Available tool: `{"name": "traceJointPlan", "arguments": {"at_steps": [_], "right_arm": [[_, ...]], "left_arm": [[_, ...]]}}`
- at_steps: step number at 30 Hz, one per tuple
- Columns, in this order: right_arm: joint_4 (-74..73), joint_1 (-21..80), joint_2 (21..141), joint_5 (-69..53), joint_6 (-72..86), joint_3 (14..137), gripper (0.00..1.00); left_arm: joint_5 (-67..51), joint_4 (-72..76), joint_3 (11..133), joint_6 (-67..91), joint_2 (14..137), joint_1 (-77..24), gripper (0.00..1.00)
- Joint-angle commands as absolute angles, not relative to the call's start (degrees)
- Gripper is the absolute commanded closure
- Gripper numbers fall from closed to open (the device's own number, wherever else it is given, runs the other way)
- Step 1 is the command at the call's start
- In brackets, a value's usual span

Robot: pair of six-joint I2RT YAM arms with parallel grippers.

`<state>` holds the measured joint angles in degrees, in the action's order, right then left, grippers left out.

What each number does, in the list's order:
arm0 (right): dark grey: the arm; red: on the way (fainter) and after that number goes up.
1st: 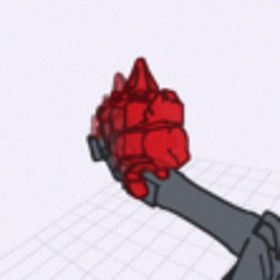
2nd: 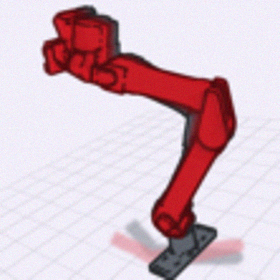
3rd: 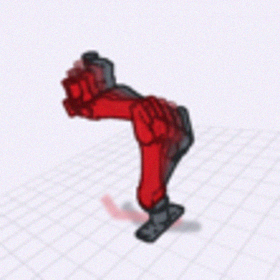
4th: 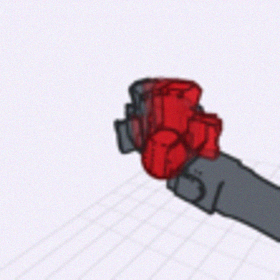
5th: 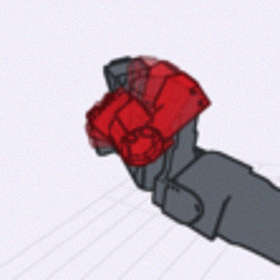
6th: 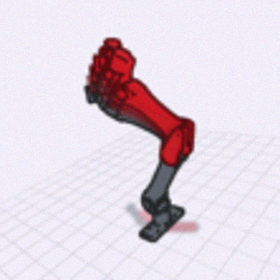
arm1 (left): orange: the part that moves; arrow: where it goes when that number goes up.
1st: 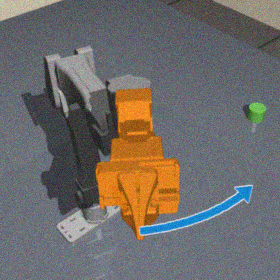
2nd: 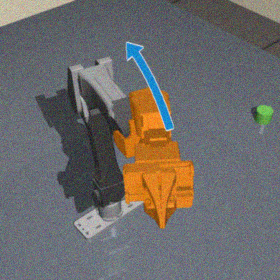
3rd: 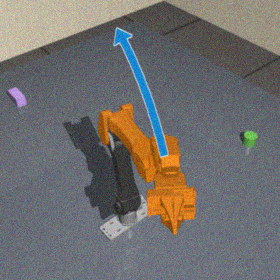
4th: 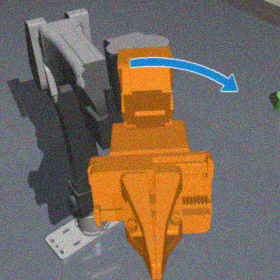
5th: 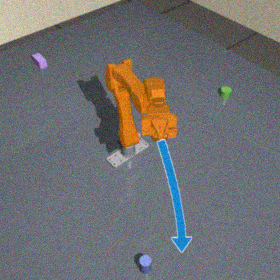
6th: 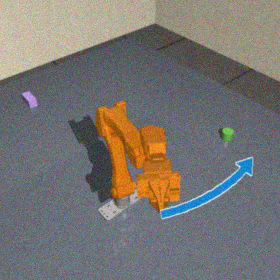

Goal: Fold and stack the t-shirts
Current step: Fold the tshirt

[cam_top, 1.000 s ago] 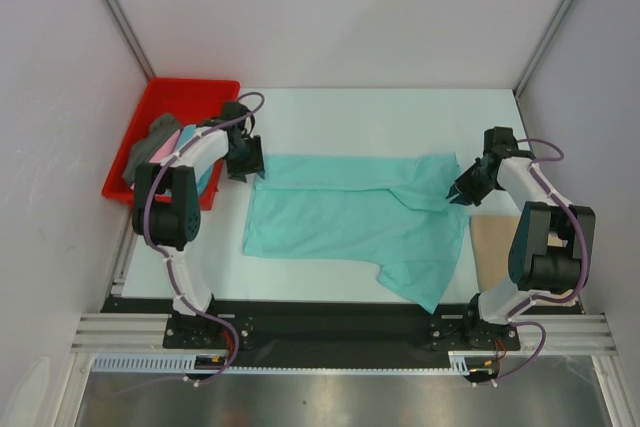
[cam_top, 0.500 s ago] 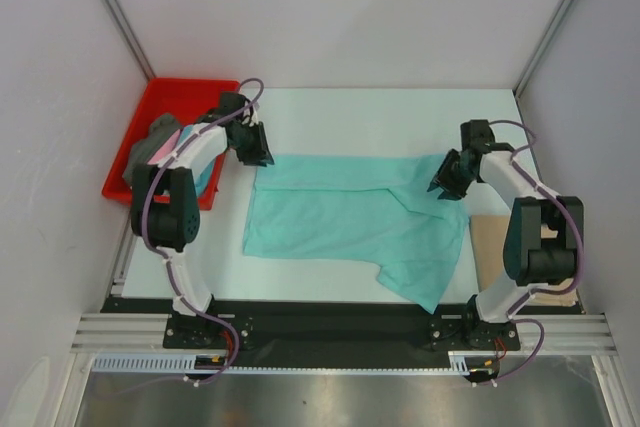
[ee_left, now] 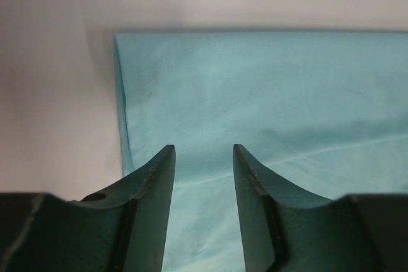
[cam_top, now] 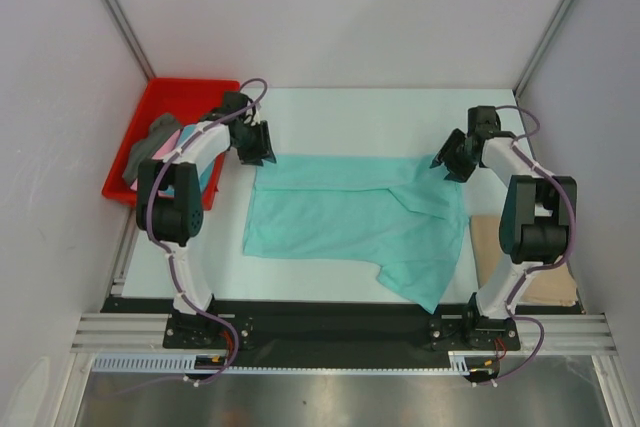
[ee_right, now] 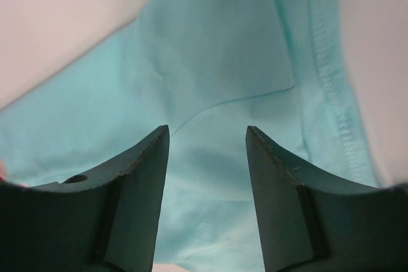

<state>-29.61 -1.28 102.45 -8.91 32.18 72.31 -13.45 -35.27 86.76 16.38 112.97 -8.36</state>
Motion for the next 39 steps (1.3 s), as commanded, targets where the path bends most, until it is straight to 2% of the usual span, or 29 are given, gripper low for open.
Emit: {"name": "traceJointPlan", "arguments": {"at_steps": [1,2,6,16,30,39], "right_arm": [[-29.6,-3.4,103.8,-7.5,28.0,76.0,0.42],[-29.2,-3.8,104.0,-7.6,27.3,76.0,0.39],[-27.3,-4.6,105.8,-10.4,26.2,76.5,0.37],[-26.7,-6.2,108.7,-12.0,24.1,79.1,0.36],[-25.2,-6.8,109.2,-14.5,24.8,78.2,0.35],[-25.3,-6.9,109.2,-14.7,25.0,77.3,0.37]], "left_arm": [[-11.7,-33.2,90.0,14.5,114.4,-8.4,0.52],[-11.1,-33.3,90.8,14.4,115.4,-8.4,0.5],[-9.7,-35.0,94.6,13.2,117.9,-7.6,0.45],[-8.1,-40.5,106.7,9.4,126.0,-5.1,0.47],[-14.9,-36.7,99.4,10.1,125.1,-5.0,0.46],[-16.1,-33.9,97.6,11.1,123.8,-5.0,0.52]]}}
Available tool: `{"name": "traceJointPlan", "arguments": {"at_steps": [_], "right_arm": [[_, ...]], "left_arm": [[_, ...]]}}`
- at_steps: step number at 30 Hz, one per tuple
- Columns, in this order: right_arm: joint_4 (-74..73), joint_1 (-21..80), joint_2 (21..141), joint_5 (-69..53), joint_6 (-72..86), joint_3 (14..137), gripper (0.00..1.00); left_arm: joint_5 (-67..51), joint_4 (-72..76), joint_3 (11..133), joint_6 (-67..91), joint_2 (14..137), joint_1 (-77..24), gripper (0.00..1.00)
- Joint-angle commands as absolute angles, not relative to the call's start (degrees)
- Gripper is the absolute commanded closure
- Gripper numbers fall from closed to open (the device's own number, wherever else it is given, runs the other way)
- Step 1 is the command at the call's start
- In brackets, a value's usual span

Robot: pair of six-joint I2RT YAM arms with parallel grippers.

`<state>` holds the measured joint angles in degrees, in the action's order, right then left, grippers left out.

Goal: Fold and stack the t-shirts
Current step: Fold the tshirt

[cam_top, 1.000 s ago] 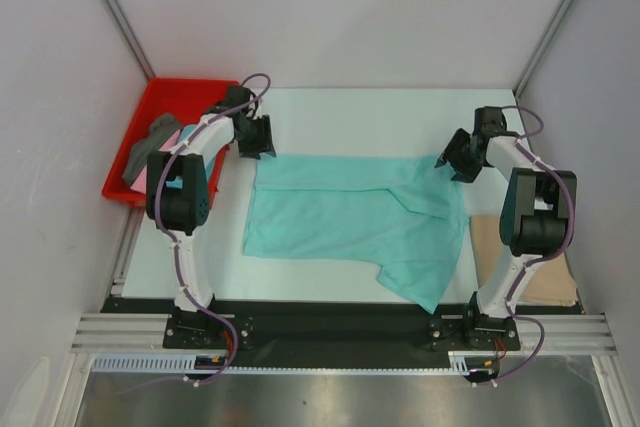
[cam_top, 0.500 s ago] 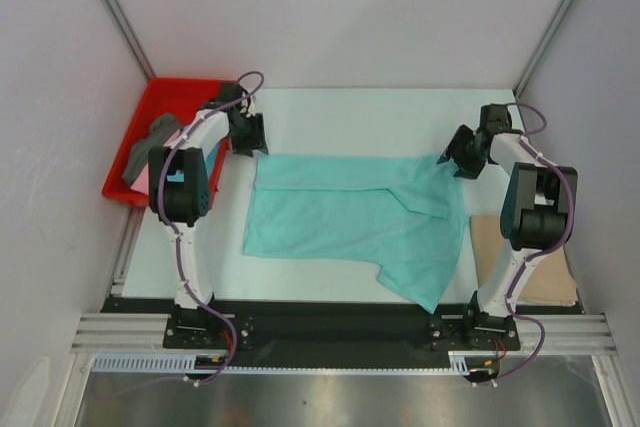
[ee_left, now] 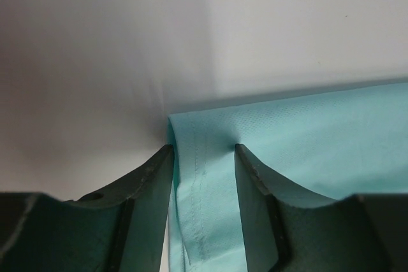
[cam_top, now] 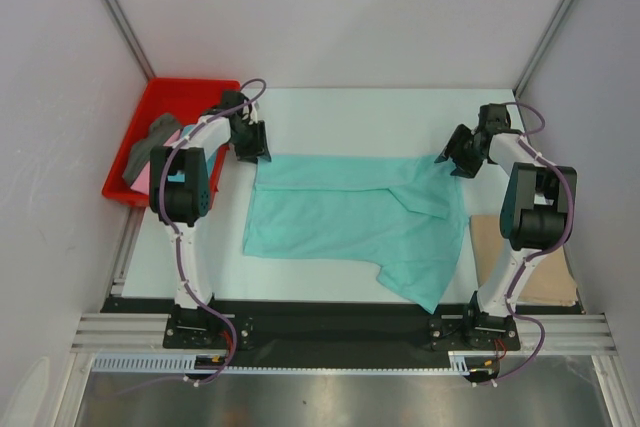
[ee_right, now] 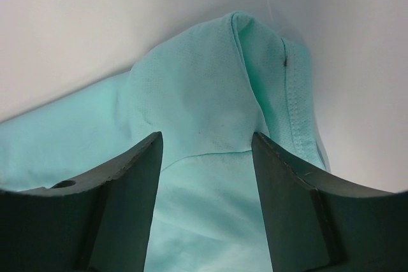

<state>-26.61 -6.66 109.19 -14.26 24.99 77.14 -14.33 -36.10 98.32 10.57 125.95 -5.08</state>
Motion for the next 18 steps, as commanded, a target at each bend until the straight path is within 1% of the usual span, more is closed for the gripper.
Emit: {"name": "traceJointPlan", "arguments": {"at_steps": [1,3,5,17,18], "right_arm": [[-25.3,-6.9,109.2,-14.7,25.0,77.3,0.37],[-25.3,-6.9,109.2,-14.5,25.0,77.3,0.37],[-25.3,-6.9,109.3,-14.3,25.2,77.3,0.37],[-26.9,-6.9,111.3,-12.0,24.9,78.2,0.38],[-26.9,-6.9,111.4,-11.8,24.7,78.6,0.38]], "left_arm": [[-16.2,-34.1,97.9,10.9,124.1,-5.0,0.53],[-16.4,-34.6,98.2,10.8,124.3,-5.0,0.55],[-16.3,-34.6,97.9,10.7,124.1,-4.9,0.59],[-16.5,-34.6,98.4,11.6,123.5,-5.0,0.63],[-16.3,-34.6,98.4,11.6,123.7,-4.8,0.65]]}}
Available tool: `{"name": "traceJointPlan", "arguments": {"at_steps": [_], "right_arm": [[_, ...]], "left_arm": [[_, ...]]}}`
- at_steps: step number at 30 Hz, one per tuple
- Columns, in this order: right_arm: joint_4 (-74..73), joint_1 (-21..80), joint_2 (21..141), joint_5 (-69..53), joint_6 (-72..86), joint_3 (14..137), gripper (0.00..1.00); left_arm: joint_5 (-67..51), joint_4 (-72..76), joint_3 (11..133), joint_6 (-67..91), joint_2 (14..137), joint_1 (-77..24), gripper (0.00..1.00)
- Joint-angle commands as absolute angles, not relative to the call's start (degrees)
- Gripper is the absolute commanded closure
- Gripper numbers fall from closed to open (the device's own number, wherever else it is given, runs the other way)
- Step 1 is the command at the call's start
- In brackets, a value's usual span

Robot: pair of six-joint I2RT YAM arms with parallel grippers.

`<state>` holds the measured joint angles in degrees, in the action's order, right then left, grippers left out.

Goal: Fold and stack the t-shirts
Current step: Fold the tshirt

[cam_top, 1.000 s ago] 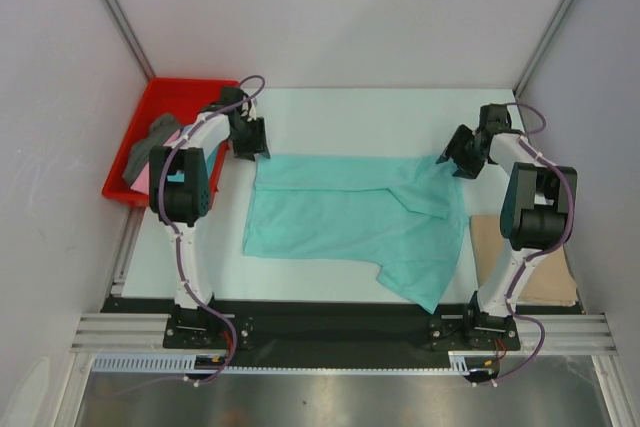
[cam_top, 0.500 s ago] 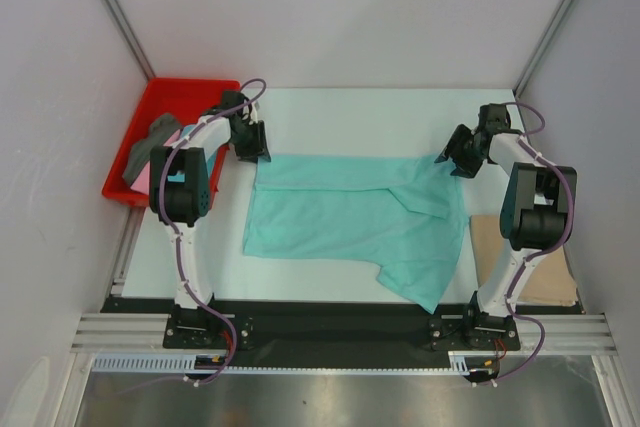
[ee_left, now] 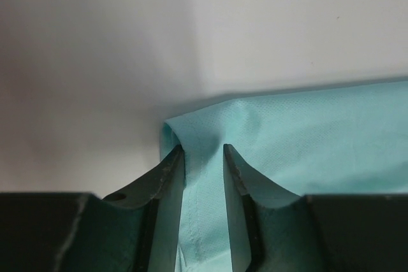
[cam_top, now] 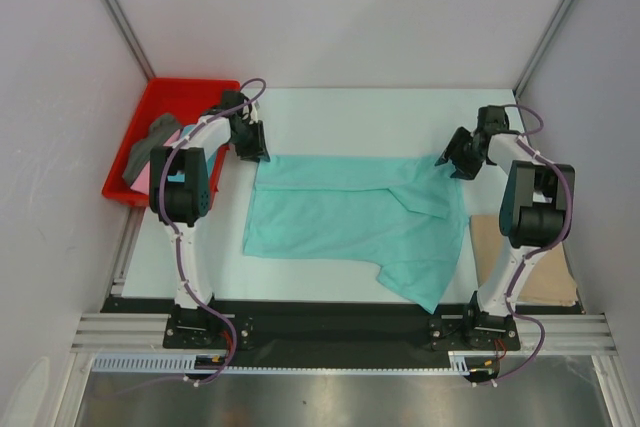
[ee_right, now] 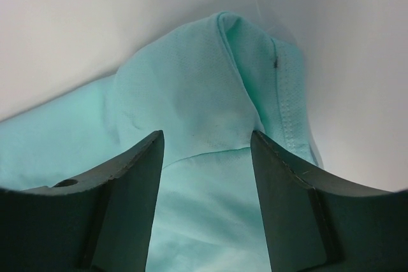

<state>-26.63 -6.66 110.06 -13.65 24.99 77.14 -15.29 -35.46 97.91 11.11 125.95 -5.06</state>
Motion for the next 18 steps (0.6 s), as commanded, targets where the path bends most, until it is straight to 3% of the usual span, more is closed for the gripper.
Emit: {"name": "traceJointPlan", "arguments": {"at_steps": [1,18], "right_arm": [[-26.9,-6.9,111.6,-11.7,24.4,78.8,0.37],[-27.9,-6.9,114.5,-9.8,21.8,85.0,0.45]], "left_arm": [[-16.2,-34.7,98.7,11.5,123.8,-4.9,0.67],[-16.5,-34.9,99.2,11.8,124.0,-4.4,0.87]]}}
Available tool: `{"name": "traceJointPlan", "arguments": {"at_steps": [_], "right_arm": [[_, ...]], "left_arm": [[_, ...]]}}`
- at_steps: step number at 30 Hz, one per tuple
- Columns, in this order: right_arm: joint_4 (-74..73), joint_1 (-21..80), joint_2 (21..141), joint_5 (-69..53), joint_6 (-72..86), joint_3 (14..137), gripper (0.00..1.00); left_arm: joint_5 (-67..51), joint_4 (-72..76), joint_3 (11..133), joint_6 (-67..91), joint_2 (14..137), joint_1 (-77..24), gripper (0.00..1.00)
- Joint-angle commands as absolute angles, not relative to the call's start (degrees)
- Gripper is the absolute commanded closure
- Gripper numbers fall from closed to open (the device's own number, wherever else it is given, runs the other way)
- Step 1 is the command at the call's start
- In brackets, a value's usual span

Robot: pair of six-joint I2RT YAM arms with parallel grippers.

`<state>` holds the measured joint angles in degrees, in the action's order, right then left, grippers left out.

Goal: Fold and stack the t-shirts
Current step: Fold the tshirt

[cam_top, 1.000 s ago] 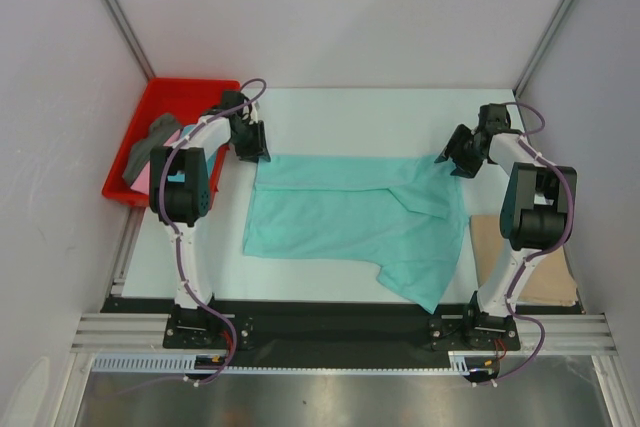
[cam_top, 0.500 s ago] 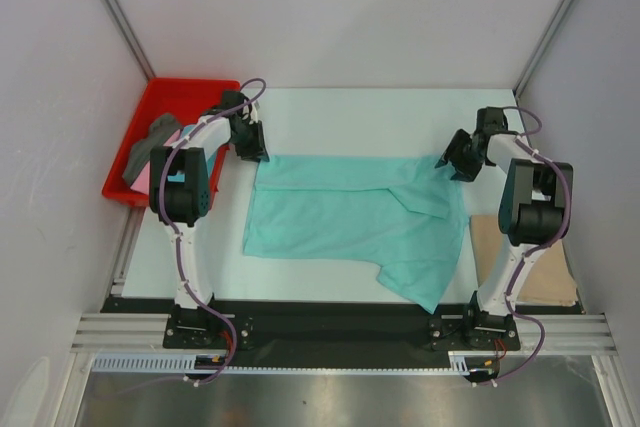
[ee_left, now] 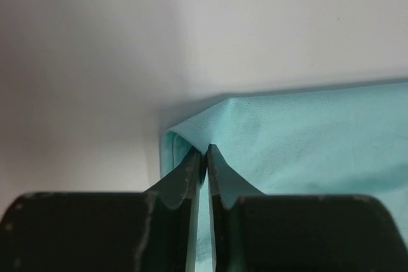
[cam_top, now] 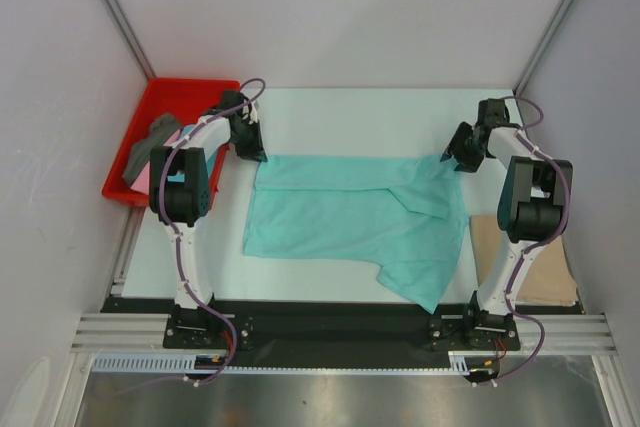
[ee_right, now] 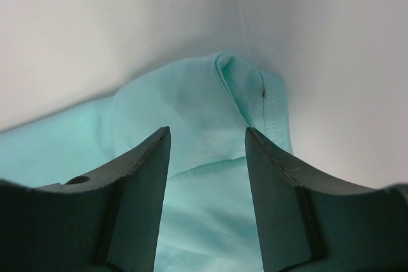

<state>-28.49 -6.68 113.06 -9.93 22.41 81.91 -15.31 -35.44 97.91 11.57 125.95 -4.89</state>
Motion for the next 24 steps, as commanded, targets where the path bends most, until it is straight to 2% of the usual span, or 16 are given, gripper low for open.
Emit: {"name": "traceJointPlan", "arguments": {"at_steps": [1,24], "right_arm": [[-28.3,-6.9,114.9,-9.4,21.7,85.5,0.45],[-28.5,-7.2,117.5,-7.0,17.0,88.8,0.53]], "left_arm": [[-16.5,-34.9,99.4,11.8,124.1,-4.4,0.88],[-18.0,-34.6,99.2,12.8,124.5,-3.9,0.99]]}}
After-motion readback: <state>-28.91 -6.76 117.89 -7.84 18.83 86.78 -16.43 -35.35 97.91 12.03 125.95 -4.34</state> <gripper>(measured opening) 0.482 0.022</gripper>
